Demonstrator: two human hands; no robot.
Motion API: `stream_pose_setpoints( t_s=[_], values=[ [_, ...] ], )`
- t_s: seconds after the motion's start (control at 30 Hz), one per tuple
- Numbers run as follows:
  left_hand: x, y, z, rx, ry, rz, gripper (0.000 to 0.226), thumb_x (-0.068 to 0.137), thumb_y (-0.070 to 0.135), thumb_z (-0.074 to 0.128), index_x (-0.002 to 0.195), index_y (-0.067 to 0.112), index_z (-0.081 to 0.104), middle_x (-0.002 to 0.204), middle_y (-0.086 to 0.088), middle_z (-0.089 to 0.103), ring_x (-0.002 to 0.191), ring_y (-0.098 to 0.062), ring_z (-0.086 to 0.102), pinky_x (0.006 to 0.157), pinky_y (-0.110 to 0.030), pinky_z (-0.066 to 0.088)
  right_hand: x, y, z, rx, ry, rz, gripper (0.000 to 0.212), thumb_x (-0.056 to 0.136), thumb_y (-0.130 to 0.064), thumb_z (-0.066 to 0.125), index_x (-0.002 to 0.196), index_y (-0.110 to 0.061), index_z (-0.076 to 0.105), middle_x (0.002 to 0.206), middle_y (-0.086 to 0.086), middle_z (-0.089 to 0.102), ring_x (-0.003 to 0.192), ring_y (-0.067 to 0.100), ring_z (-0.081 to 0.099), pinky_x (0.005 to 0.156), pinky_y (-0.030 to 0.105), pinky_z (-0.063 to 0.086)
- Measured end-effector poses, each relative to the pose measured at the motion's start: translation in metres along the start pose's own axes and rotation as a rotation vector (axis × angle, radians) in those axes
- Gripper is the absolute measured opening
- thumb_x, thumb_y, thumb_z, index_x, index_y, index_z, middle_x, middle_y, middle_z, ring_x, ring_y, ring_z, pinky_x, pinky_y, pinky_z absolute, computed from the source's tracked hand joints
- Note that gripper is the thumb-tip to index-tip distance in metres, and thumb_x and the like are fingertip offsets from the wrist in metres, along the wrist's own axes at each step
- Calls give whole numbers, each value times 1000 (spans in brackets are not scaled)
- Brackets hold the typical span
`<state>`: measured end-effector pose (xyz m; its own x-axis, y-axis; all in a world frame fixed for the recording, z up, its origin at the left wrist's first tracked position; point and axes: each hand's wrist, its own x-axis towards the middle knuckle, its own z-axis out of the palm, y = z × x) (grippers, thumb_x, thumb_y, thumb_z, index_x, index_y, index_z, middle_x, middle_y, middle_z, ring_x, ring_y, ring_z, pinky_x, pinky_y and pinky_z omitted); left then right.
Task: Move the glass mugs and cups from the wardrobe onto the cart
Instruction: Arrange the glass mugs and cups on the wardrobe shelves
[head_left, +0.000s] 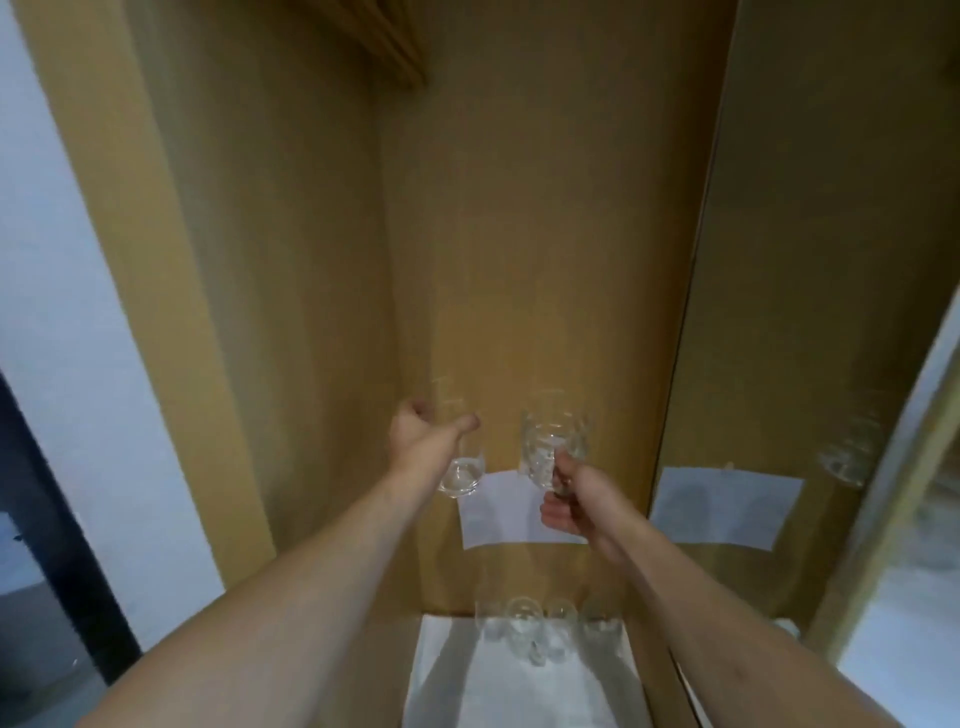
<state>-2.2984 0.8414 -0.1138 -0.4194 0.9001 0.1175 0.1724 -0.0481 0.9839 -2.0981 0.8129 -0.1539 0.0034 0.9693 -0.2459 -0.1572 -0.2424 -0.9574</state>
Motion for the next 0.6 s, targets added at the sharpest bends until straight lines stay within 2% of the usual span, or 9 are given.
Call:
stream_pose_setpoints(
  t_s=[0.1,0.2,0.27,0.33,0.43,0.5,0.57,0.6],
  values=[
    [-19,41,-19,-73,0,91,73,64,37,95,123,12,60,115,-6,65,103,-26,65,95,-45,54,-35,-30,2,2,-6,-61,39,104,-45,50,78,-16,47,60,2,41,48,16,36,56,31,53],
    [-46,70,-40,-169,-29,190,65,64,40,94,117,19,63,112,-3,67,100,-21,67,88,-36,55,-72,-46,6,1,12,-129,42,100,-49,55,78,-14,51,61,4,50,47,16,46,68,36,58],
    [-68,82,-53,-222,-49,255,61,62,45,93,111,25,63,108,2,67,98,-15,67,79,-28,52,-97,-50,7,5,50,-168,44,99,-51,56,77,-14,51,61,5,53,47,16,50,64,35,57],
    [-88,88,-62,-264,-82,288,62,59,52,91,110,30,63,108,6,70,97,-13,69,78,-26,51,-121,-50,6,13,70,-193,45,100,-52,55,75,-15,49,63,6,53,48,17,48,58,32,54],
    [-113,90,-70,-291,-149,271,67,57,63,85,113,34,61,112,8,70,105,-16,69,93,-39,55,-156,-43,0,-14,105,-196,43,99,-52,56,78,-15,48,72,11,53,54,20,49,58,30,53],
    [-127,86,-70,-303,-193,221,66,59,65,82,112,33,59,114,3,69,105,-22,68,96,-50,54,-177,-38,-6,-32,131,-194,39,99,-50,57,88,-13,50,75,14,51,57,21,46,57,31,46],
    [-142,82,-66,-355,-202,158,63,60,65,80,106,28,58,110,-3,68,93,-23,67,83,-50,54,-193,-35,-14,-51,137,-195,38,100,-47,56,100,-10,55,76,15,48,57,20,43,55,31,40],
    [-150,81,-63,-386,-203,132,61,59,64,80,102,26,58,103,-4,67,84,-22,65,72,-45,53,-200,-34,-18,-58,144,-196,40,100,-47,56,105,-7,58,76,15,49,57,21,44,55,30,39]
  ],
)
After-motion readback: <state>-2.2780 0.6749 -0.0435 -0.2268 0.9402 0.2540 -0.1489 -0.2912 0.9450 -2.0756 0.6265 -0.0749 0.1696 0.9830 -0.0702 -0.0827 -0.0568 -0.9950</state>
